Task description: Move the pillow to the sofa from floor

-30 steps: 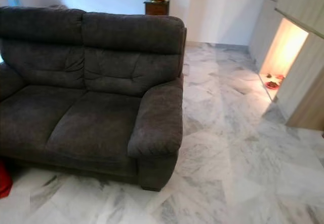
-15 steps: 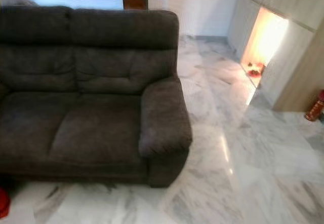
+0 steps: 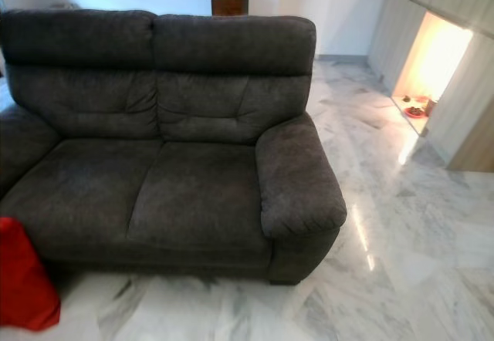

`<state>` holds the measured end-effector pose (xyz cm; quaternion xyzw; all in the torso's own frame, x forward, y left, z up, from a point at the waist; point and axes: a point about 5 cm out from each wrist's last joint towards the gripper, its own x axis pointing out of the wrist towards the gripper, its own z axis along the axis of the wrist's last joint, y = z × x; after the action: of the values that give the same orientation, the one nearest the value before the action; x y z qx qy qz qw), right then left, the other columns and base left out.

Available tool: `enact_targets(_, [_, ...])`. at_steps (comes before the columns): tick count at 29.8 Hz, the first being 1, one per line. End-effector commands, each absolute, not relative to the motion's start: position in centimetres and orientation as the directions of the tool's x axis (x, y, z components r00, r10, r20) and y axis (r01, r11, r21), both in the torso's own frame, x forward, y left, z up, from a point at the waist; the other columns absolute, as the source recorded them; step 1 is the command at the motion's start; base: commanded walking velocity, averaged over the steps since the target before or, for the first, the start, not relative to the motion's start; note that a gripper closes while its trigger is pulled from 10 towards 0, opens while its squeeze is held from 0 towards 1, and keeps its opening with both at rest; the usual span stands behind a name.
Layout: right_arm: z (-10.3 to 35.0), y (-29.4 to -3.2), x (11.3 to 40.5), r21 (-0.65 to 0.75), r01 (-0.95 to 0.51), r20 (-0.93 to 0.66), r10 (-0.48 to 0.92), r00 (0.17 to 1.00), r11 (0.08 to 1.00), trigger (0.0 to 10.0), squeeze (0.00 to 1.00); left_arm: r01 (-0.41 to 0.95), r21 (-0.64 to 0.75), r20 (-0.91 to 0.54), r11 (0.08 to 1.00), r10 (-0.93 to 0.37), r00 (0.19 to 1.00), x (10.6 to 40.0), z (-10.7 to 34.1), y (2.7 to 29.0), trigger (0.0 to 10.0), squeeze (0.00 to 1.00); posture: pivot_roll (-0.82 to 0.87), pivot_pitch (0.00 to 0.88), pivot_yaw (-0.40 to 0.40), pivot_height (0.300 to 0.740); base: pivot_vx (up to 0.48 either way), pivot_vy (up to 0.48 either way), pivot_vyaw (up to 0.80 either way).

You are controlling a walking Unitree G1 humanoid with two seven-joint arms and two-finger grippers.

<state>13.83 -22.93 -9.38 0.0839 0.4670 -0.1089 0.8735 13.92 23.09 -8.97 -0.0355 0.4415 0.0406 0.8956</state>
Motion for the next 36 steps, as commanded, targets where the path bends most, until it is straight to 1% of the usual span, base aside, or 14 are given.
enact_targets(1, [-10.08,-18.45,13.89,0.226,0.450,-0.822,-0.079,0.563,0.864,10.0,0.00,0.211,0.116,-0.819,0.971,-0.027,0.573,18.82,-6.67,24.61,10.0,0.00,-0.04,0.109,0.110,0.740,0.000,0.480,0.00])
enact_targets(25, [-9.99,-18.28,14.11,0.238,0.440,-0.815,-0.069,0.576,0.866,10.0,0.00,0.202,0.114,-0.818,0.973,-0.024,0.575,18.88,-6.64,24.63,10.0,0.00,-0.04,0.140,0.109,0.740,0.000,0.480,0.00])
enact_targets(28, [-9.90,-18.26,14.28,0.254,0.453,-0.804,-0.074,0.590,0.854,10.0,0.00,0.202,0.114,-0.818,0.973,-0.023,0.575,18.88,-6.63,24.67,10.0,0.00,-0.04,0.145,0.110,0.740,0.000,0.480,0.00])
enact_targets(36, [-9.92,-18.16,14.31,0.245,0.434,-0.809,-0.064,0.585,0.867,10.0,0.00,0.200,0.106,-0.817,0.974,-0.029,0.576,18.86,-6.64,24.62,10.0,0.00,-0.04,0.156,0.108,0.740,0.000,0.480,0.00])
